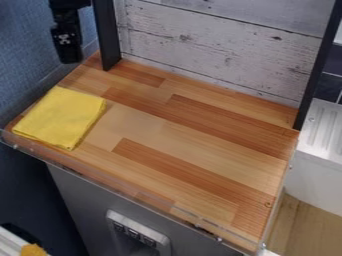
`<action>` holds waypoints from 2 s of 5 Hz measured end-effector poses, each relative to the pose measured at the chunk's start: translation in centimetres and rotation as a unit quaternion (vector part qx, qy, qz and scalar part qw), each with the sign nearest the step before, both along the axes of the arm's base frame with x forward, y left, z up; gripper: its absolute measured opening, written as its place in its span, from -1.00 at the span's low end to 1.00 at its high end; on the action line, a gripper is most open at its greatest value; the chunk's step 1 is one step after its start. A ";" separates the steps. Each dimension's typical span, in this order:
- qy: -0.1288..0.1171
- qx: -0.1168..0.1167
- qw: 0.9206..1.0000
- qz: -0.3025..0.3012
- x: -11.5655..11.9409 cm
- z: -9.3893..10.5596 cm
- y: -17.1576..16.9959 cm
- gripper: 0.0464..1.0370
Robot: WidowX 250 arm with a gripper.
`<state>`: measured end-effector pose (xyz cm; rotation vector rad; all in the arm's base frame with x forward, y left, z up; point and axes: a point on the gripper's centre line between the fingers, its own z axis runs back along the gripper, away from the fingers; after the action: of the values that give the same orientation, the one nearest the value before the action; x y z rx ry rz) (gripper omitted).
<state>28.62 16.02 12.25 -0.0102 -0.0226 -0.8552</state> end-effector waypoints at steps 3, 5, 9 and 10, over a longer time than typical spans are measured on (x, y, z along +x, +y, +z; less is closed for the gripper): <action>0.011 0.006 1.000 -0.023 -1.7 -0.1 2.4 0.22; 0.020 0.009 0.999 -0.032 -2.8 -4.4 2.5 -0.77; 0.009 0.023 0.999 -0.028 -3.4 -9.6 2.9 -0.96; 0.005 0.021 0.999 -0.029 -3.2 -10.2 2.9 -0.96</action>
<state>25.41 18.93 2.07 0.0249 0.0062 -0.9125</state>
